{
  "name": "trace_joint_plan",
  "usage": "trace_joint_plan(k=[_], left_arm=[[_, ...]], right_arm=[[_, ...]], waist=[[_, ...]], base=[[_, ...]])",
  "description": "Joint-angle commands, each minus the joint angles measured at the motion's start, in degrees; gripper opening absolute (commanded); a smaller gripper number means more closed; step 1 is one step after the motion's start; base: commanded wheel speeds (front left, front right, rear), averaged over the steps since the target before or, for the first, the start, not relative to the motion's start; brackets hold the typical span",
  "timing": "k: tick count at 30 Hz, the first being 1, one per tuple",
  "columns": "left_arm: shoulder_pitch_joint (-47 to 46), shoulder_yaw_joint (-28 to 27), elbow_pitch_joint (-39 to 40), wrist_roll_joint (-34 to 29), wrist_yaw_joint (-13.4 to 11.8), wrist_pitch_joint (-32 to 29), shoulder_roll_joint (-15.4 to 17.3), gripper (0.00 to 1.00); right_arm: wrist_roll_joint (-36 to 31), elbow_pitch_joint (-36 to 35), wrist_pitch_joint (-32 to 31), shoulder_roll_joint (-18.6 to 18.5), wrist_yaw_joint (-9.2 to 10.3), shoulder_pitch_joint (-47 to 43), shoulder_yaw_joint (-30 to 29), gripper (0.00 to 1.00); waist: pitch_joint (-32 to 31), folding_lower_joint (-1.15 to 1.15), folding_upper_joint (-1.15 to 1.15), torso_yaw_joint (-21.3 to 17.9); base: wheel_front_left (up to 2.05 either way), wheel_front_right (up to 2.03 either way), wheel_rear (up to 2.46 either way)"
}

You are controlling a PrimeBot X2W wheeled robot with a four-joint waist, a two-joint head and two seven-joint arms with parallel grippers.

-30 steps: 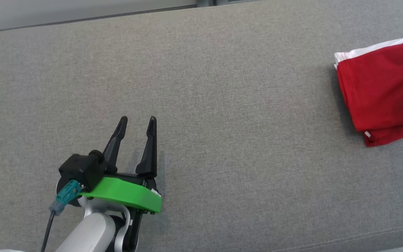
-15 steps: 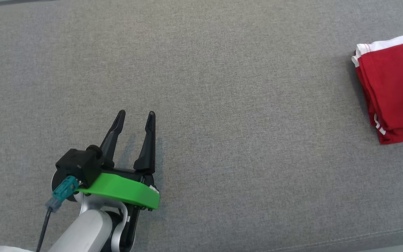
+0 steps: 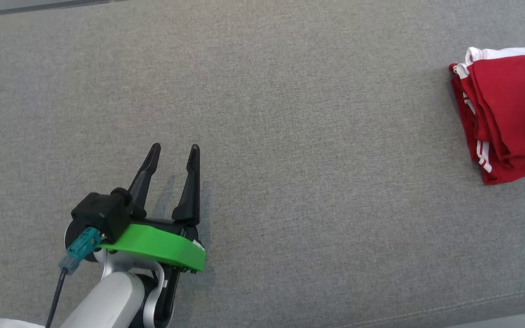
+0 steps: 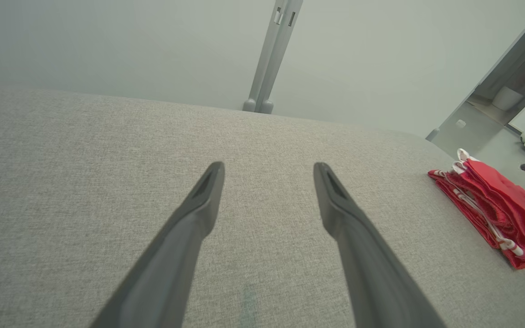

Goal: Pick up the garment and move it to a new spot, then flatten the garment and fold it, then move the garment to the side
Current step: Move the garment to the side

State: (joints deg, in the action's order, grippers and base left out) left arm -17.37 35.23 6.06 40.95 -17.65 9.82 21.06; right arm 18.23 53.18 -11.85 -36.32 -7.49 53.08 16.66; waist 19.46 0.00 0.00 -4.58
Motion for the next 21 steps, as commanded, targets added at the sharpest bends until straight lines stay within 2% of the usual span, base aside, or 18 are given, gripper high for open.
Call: trace_joint_plan(k=[1, 12, 21], left_arm=[[-0.64, -0.21, -0.14, 0.23, -0.30, 0.13, 0.43, 1.00], [1.54, -2.63, -3.10, 3.52, 1.09, 2.51, -1.25, 1.00], [4.62, -4.51, -7.11, 4.13, 1.14, 4.06, -1.17, 1.00]], right_arm=[[-0.25, 0.16, 0.66, 0.13, 0.00, 1.05, -0.10, 1.00], [0.11, -2.46, 7.96, 4.56, 0.00, 3.46, 3.95, 1.00], [2.95, -8.03, 13.17, 8.23, 0.00, -1.15, 6.44, 1.00]], waist=[[-0.80, 0.00, 0.00, -0.50], [-7.93, 0.00, 0.00, -1.77], [-14.84, 0.00, 0.00, -0.61]], base=[[0.00, 0.00, 0.00], [0.00, 0.00, 0.00], [0.00, 0.00, 0.00]])
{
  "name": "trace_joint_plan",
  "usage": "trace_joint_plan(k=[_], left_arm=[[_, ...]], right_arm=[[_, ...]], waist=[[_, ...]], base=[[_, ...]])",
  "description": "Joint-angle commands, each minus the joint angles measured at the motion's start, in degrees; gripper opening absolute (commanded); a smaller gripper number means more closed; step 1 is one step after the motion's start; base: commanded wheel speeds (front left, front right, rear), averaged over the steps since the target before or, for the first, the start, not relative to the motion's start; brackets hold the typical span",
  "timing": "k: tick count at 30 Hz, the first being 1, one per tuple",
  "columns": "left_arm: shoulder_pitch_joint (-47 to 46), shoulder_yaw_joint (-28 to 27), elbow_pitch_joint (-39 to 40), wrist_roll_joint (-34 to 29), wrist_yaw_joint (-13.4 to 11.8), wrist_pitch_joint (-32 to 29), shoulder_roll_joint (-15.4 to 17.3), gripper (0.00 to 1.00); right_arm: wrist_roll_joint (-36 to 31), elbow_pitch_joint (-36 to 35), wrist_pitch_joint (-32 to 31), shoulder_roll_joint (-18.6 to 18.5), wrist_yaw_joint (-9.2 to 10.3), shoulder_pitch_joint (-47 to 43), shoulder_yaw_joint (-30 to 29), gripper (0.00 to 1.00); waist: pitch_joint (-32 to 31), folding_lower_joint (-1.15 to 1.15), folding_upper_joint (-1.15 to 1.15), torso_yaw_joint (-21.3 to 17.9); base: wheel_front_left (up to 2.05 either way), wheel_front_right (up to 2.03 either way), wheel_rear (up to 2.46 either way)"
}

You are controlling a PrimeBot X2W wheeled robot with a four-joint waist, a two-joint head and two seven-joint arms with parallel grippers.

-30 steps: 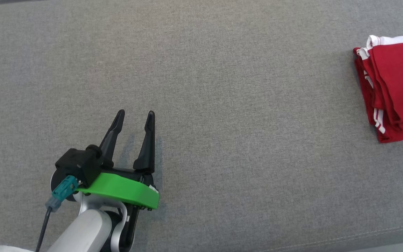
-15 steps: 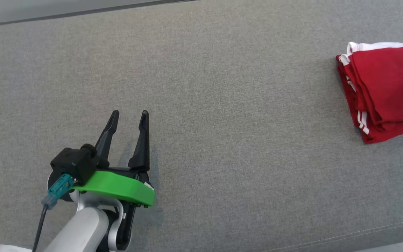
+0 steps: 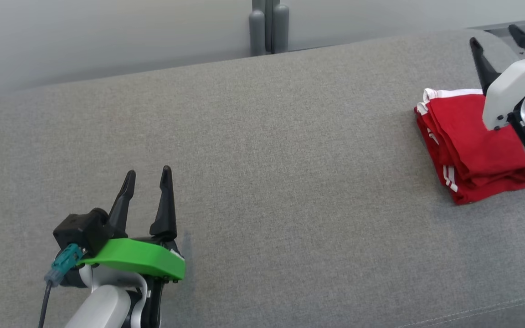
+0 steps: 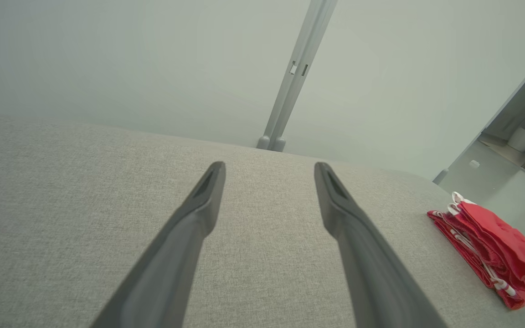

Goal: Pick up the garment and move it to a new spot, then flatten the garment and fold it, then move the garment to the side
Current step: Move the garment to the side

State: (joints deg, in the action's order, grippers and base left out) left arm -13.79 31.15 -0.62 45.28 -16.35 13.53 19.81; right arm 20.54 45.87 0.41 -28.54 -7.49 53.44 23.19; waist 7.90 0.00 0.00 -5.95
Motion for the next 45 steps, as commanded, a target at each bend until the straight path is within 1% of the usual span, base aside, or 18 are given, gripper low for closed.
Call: trace_joint_plan(k=[1, 6, 9, 16, 17, 18, 25, 27, 31, 35, 36, 39, 45], left_arm=[[1.54, -0.68, -0.79, -0.02, -0.20, 0.55, 0.00, 1.00], [4.37, -2.58, -1.95, -0.04, -0.74, 1.24, 0.29, 1.00], [6.25, -3.82, -2.06, -0.46, -1.11, 1.35, 0.44, 1.00], [9.64, -6.40, -1.92, -1.39, -1.21, 1.71, 0.17, 1.00], [9.64, -6.40, -1.92, -1.39, -1.21, 1.71, 0.17, 1.00], [10.30, -6.74, -2.16, -1.97, -1.03, 1.66, -0.07, 1.00], [12.33, -7.74, -2.83, -4.41, -0.19, 1.68, -1.15, 1.00], [12.85, -8.02, -3.06, -5.00, 0.24, 1.69, -1.46, 1.00], [13.69, -8.44, -3.56, -6.28, 0.87, 1.69, -1.92, 1.00], [14.41, -8.86, -3.92, -7.60, 1.40, 1.69, -2.44, 1.00], [14.73, -8.79, -4.17, -8.20, 1.66, 1.68, -2.71, 1.00], [14.90, -8.94, -4.38, -8.98, 2.10, 1.65, -2.92, 1.00], [15.94, -9.68, -4.52, -10.14, 2.19, 1.65, -3.61, 1.00]], right_arm=[[0.76, -1.65, 1.61, 0.53, 0.00, -2.52, 0.05, 1.00], [1.58, -6.74, 4.45, 2.70, 0.00, -8.15, -1.66, 1.00], [0.15, -9.83, 5.25, 4.39, 0.00, -11.90, -3.41, 1.00], [-3.08, -17.40, 4.48, 10.22, 0.00, -20.52, -8.63, 1.00], [-3.08, -17.40, 4.48, 10.22, 0.00, -20.52, -8.63, 1.00], [-4.57, -19.81, 4.16, 11.89, 0.00, -23.26, -10.33, 1.00], [-11.03, -28.45, 2.85, 18.59, 0.00, -33.06, -16.56, 1.00], [-12.48, -30.86, 2.35, 20.98, 0.00, -35.75, -17.70, 1.00], [-14.81, -35.18, 1.81, 23.82, 0.00, -40.62, -19.54, 1.00], [-15.85, -38.74, 1.16, 25.22, 0.00, -45.34, -20.38, 1.00], [-15.52, -40.13, 0.80, 25.48, 0.00, -47.43, -20.34, 1.00], [-13.79, -42.08, 1.15, 25.55, 0.00, -49.92, -19.76, 1.00], [-11.92, -44.50, 1.68, 25.56, -0.01, -52.71, -20.39, 1.00]], waist=[[-3.89, 0.00, 0.00, 0.99], [-6.38, 0.00, 0.00, 1.43], [-7.30, 0.00, 0.00, 1.43], [-8.50, 0.00, 0.00, 1.60], [-8.50, 0.00, 0.00, 1.60], [-8.77, 0.00, 0.00, 1.99], [-9.31, 0.00, 0.00, 3.48], [-9.44, 0.00, 0.00, 3.87], [-9.63, 0.00, 0.00, 4.58], [-9.88, 0.00, 0.00, 5.23], [-9.96, 0.00, 0.00, 5.53], [-10.08, 0.00, 0.00, 5.68], [-10.17, 0.00, 0.00, 5.55]], base=[[0.00, 0.00, 0.00], [0.00, 0.00, 0.00], [0.00, 0.00, 0.00], [0.00, 0.00, 0.00], [0.00, 0.00, 0.00], [0.00, 0.00, 0.00], [0.00, 0.00, 0.00], [0.00, 0.00, 0.00], [0.00, 0.00, 0.00], [0.00, 0.00, 0.00], [0.00, 0.00, 0.00], [0.00, 0.00, 0.00], [0.00, 0.00, 0.00]])
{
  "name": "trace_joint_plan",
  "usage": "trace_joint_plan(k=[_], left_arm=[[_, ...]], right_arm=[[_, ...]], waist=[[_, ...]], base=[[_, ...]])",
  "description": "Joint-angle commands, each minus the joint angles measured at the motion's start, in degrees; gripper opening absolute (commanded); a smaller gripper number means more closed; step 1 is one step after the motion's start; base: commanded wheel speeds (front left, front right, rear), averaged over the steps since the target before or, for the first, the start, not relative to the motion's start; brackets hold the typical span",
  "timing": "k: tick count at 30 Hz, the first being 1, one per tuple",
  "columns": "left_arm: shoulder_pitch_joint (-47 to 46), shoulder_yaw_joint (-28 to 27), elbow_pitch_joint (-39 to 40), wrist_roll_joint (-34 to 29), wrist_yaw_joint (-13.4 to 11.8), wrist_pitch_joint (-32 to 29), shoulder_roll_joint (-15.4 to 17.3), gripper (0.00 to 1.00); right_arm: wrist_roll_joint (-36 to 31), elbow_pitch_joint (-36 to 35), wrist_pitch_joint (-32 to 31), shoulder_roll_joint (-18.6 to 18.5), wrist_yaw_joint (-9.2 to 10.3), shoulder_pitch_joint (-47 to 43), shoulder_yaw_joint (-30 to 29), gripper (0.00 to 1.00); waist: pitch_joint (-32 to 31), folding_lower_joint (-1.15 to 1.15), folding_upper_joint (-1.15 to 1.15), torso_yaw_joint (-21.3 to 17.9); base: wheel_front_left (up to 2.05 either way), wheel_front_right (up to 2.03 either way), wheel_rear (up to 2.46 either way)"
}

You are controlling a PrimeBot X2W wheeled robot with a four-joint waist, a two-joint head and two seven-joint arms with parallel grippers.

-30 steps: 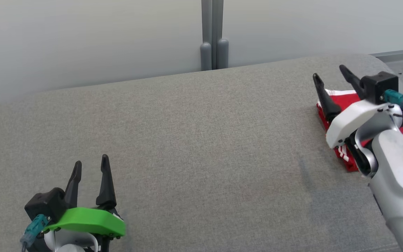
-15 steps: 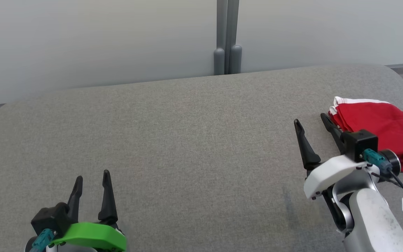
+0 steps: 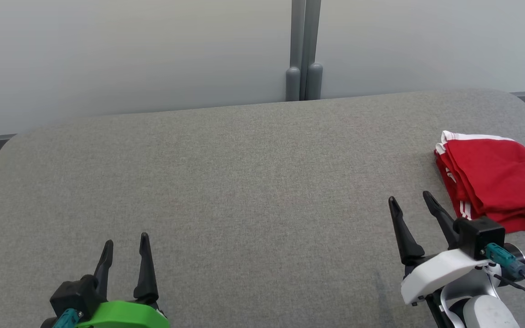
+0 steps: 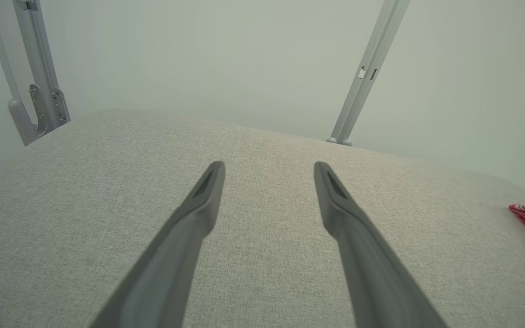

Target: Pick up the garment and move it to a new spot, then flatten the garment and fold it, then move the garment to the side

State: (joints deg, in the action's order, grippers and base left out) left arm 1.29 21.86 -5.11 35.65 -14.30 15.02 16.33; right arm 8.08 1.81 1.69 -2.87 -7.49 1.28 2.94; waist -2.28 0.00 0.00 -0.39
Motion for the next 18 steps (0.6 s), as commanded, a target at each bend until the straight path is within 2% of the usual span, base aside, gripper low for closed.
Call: trace_joint_plan(k=[1, 18], left_arm=[[0.83, -0.52, -0.03, -0.55, 0.18, 0.16, -0.23, 1.00], [1.68, -2.52, 0.22, -1.67, 1.73, 0.15, -1.39, 1.00]], right_arm=[[0.75, -0.66, 0.59, -0.11, 0.00, -0.89, -0.43, 1.00], [1.25, -1.46, 1.27, -0.09, -0.01, -1.81, -1.50, 1.00]], waist=[[-0.01, 0.00, 0.00, -0.02], [-0.27, 0.00, 0.00, 0.39]], base=[[0.00, 0.00, 0.00], [0.00, 0.00, 0.00]])
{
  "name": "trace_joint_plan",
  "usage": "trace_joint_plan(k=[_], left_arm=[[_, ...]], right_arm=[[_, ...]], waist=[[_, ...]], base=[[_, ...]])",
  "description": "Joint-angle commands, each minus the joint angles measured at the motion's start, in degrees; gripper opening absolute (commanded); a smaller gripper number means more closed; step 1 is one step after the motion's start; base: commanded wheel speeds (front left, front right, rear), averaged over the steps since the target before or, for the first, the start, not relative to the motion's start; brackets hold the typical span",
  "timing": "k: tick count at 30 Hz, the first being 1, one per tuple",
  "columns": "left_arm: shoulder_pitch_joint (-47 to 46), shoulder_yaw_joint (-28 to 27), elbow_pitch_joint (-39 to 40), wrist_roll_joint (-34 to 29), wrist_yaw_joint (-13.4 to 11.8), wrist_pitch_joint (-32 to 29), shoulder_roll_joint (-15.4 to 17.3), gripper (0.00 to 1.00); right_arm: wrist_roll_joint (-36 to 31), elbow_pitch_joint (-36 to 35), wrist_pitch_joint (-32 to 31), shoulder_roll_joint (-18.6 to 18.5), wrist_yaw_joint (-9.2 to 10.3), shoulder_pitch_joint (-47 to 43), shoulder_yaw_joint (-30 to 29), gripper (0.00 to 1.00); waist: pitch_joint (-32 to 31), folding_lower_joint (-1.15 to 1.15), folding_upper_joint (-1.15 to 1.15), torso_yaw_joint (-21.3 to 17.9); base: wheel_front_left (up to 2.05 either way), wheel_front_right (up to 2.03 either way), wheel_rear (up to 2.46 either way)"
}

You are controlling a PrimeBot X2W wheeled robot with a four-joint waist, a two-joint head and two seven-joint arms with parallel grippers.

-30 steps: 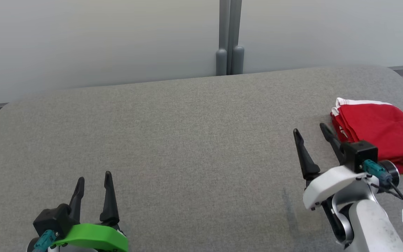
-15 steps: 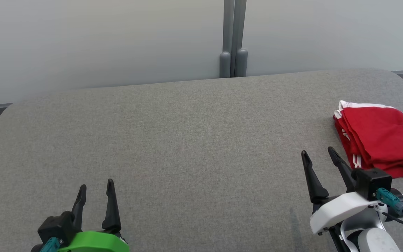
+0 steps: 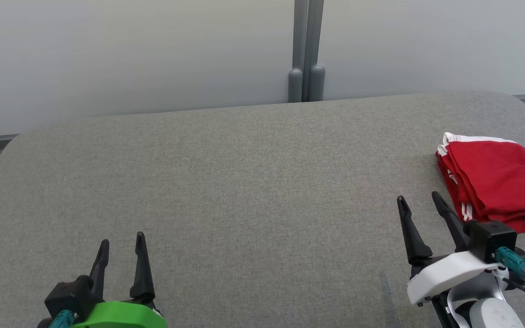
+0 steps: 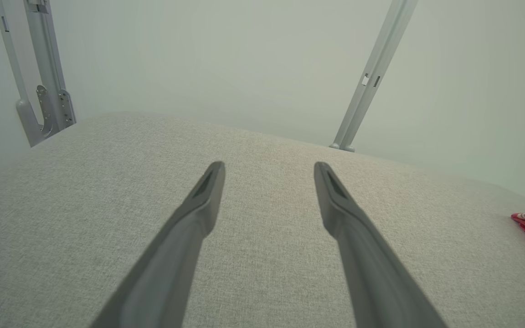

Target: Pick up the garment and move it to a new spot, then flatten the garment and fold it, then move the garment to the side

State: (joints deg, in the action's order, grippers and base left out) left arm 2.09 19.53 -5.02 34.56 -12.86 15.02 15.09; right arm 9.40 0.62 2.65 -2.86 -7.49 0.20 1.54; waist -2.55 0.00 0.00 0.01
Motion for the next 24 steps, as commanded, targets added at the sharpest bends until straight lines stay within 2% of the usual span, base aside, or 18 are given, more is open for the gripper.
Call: trace_joint_plan(k=[1, 16, 17, 20, 24], left_arm=[[0.93, -0.25, 0.15, -0.65, 0.24, 0.15, -0.15, 1.00], [0.08, -0.61, 1.00, -2.05, 0.29, 0.15, 0.33, 1.00], [0.22, -0.59, 1.05, -1.86, 0.06, -0.01, 0.10, 0.00], [0.56, -0.22, -0.38, -1.69, 0.06, -0.26, -0.28, 0.00], [0.44, -1.28, -0.64, 1.52, 1.04, -1.29, -0.87, 0.00]], right_arm=[[-0.09, -0.33, 0.32, -0.10, -0.01, -0.65, -0.14, 1.00], [0.52, -0.26, 0.57, -0.10, -0.01, -0.37, -0.33, 1.00], [0.32, -0.06, 0.31, 0.00, 0.01, -0.01, -0.21, 0.00], [0.52, 1.46, 0.23, 0.25, 0.00, -0.60, -0.10, 0.00], [5.04, 1.82, 0.02, 0.10, 0.01, -0.74, -0.26, 0.00]], waist=[[0.02, 0.00, 0.00, -0.01], [0.20, 0.00, 0.00, 0.09], [0.21, 0.00, 0.00, 0.09], [0.22, 0.00, 0.00, 0.09], [0.30, 0.00, 0.00, 0.08]], base=[[0.00, 0.00, 0.00], [0.00, 0.00, 0.00], [0.00, 0.00, 0.00], [0.00, 0.00, 0.00], [0.00, 0.00, 0.00]])
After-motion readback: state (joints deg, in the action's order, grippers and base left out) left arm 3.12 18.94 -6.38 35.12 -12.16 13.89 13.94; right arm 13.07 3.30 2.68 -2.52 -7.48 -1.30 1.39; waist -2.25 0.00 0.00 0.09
